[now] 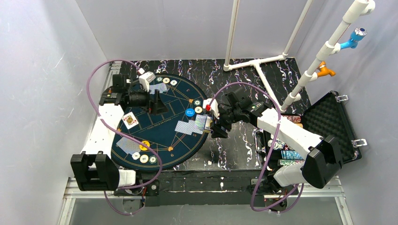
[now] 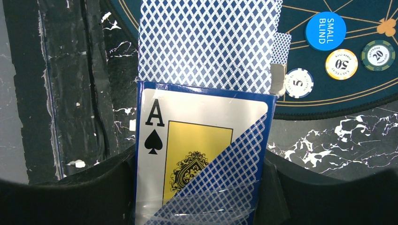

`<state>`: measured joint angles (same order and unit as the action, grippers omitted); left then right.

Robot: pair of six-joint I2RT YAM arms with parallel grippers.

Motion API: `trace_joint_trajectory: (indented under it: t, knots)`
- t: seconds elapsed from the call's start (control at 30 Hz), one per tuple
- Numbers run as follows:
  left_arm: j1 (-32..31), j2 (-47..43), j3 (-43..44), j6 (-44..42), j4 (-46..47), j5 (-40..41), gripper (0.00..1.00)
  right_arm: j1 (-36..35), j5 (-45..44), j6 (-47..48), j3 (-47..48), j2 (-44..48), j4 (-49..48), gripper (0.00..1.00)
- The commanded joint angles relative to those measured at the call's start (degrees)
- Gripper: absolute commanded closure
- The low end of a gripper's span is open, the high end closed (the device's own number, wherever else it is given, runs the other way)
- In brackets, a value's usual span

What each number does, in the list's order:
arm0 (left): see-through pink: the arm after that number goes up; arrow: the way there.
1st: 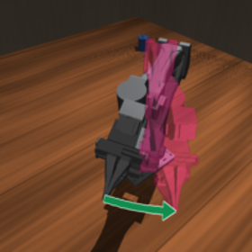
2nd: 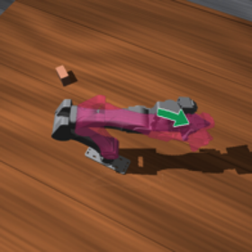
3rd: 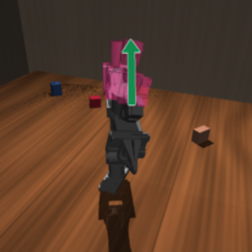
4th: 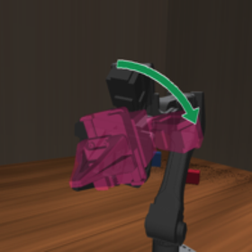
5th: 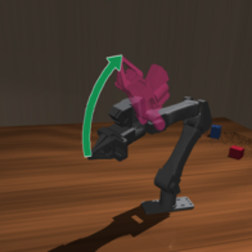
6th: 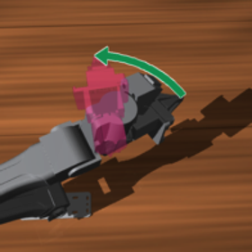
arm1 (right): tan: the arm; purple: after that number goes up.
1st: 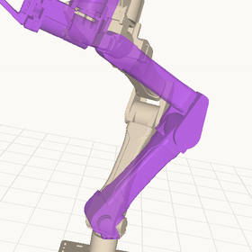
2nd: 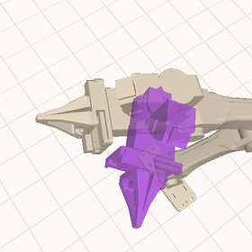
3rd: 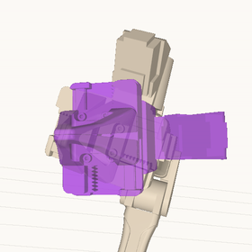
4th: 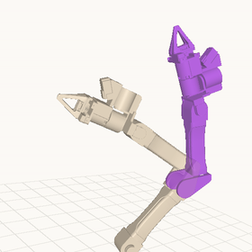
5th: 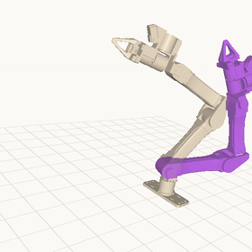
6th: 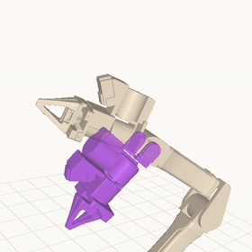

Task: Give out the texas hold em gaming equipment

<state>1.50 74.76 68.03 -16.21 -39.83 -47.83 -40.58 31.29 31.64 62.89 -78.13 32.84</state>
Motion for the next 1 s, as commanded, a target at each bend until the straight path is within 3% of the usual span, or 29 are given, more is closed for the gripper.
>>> trace_joint_trajectory:
  t: [0.0,0.23,0.47,0.97]
  knots:
    - [-7.75,-1.53,-3.02,25.20,13.20,-9.91,0.13,-0.34,1.76,-0.52,2.22,0.26,-2.52,0.99]
    - [-18.01,4.64,-2.10,33.30,17.82,-9.31,0.06,-0.38,2.09,-0.58,2.31,0.43,-2.92,0.99]
    - [-26.02,9.20,-2.75,34.43,18.70,-6.82,0.11,-0.55,2.44,-0.44,2.83,0.50,-2.74,0.99]
    - [-23.66,10.45,-3.86,32.43,13.21,-7.20,0.62,-0.53,2.56,0.24,2.42,1.75,-1.88,0.99]
